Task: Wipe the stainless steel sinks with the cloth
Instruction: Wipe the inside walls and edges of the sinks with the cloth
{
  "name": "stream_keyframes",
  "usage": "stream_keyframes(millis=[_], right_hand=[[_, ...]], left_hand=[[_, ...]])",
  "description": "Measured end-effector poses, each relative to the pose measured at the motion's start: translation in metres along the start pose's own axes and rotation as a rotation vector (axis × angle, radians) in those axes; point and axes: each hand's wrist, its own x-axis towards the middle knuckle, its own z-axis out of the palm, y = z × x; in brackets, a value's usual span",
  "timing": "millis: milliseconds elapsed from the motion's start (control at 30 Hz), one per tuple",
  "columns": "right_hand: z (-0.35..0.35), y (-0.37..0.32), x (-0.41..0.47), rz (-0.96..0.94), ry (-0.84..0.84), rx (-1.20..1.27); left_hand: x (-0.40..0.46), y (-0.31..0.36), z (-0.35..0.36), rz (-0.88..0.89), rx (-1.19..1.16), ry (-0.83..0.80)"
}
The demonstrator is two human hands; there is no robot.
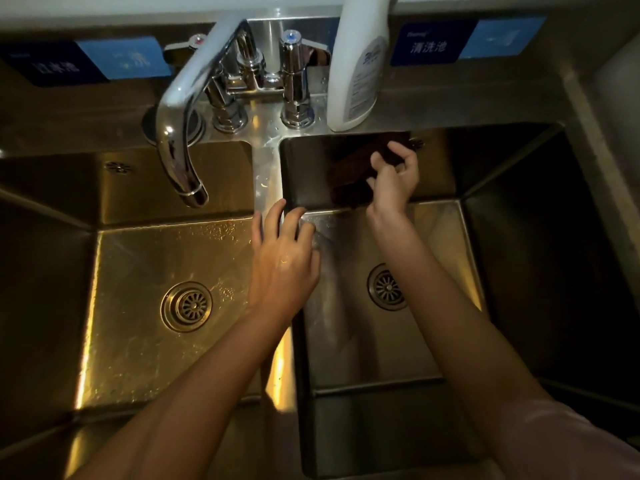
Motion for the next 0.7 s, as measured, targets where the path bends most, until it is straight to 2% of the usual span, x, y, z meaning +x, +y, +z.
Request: stream_keyframes(millis=[133,333,533,700], right_hand=[[-0.011,0.045,0.021,0.015,0.089,-0.145],[-0.028,0.099,0.06,0.129,0.122,-0.41],[-0.032,0.092,0.058,0.112,0.146,-0.312],[-0.031,0.032,0.036,0.068,0.109,-0.044]], left_hand=[[0.001,0.001,-0.003,-0.011,0.016,-0.042],[0.0,-0.001,-0.002,0.006,0.038,-0.048],[0.0,-0.001,-0.002,0.009,0.026,-0.024],[0.0,0.0,-0.003,0.005,0.024,-0.025]])
